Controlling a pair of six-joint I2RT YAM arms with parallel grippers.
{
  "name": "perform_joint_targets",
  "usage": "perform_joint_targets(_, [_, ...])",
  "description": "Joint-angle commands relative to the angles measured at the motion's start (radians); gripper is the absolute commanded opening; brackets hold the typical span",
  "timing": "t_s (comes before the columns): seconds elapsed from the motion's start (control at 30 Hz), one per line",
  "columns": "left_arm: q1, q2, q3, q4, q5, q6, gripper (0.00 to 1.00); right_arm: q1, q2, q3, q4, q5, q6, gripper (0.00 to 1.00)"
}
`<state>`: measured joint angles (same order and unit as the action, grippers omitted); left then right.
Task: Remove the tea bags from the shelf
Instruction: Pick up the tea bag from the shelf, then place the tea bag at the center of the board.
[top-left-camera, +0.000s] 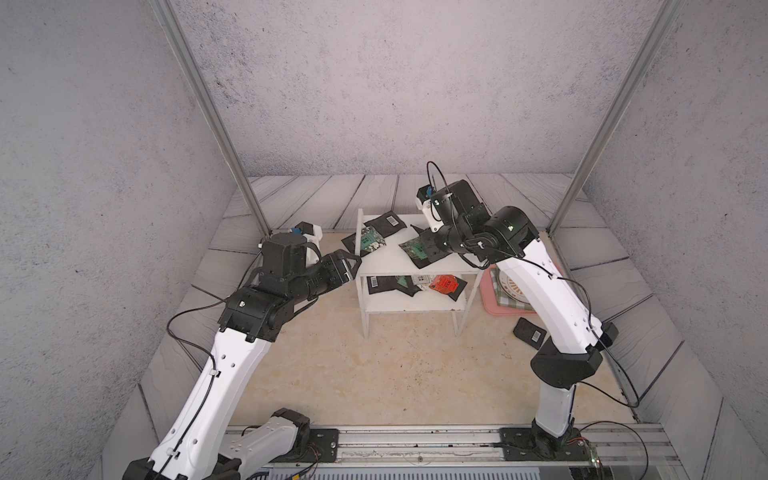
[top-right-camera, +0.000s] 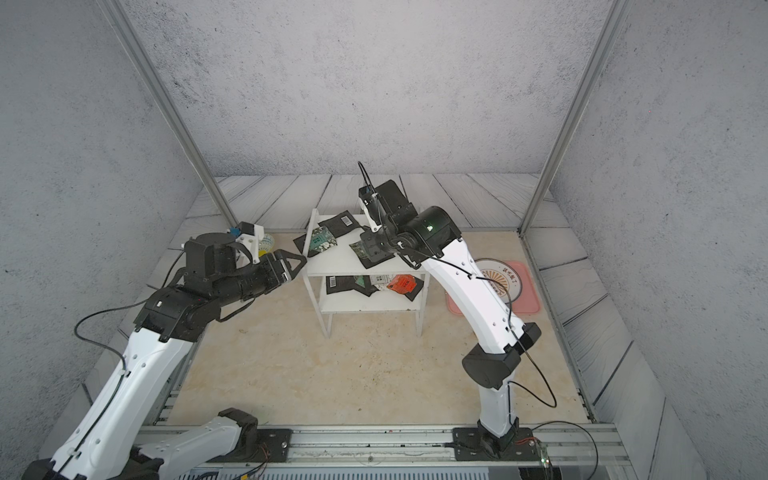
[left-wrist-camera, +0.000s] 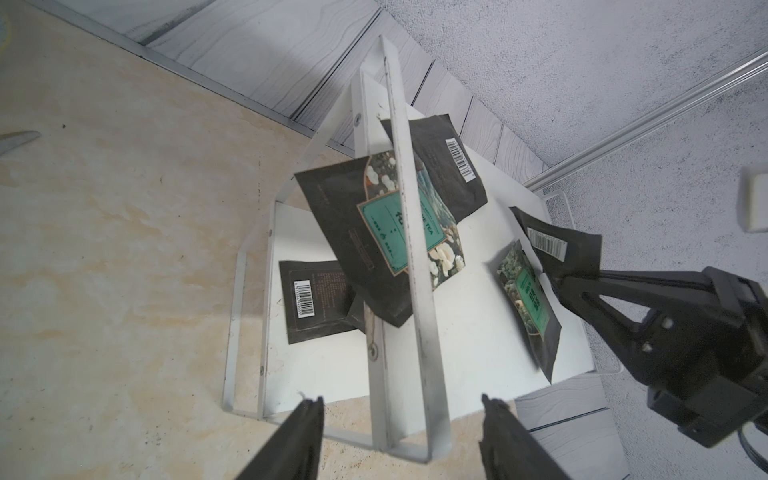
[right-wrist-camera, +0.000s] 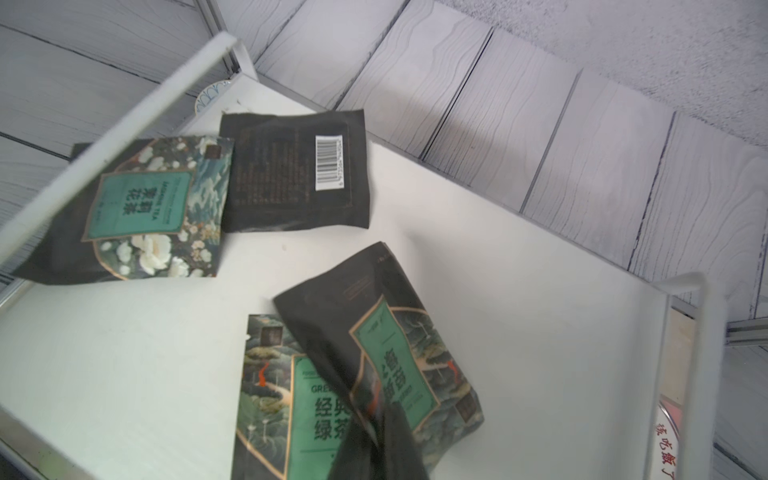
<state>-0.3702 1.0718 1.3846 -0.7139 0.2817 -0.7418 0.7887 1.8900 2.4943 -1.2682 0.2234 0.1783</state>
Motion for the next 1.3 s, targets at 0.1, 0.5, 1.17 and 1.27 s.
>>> perform_joint_targets(0.1, [0.007,-0.019,-0.003,0.011,0.010,0.001,0.65,-0.004,-0.063,0.032,0.003,0.054,-0.013,0.08])
perform_joint_targets(0.5, [0.007,-0.018,-0.009,0.023,0.024,0.002,0.65,-0.004,-0.136,0.017,0.029,0.065,-0.005,0.04])
perform_joint_targets(1.17, [0.007,-0.109,-0.050,-0.035,0.042,0.026,0.65,-0.005,-0.511,-0.341,0.086,0.149,0.069,0.03])
perform_joint_targets(1.27, [0.007,-0.137,-0.076,-0.045,0.056,0.028,0.65,-0.005,-0.585,-0.421,0.067,0.188,0.097,0.04])
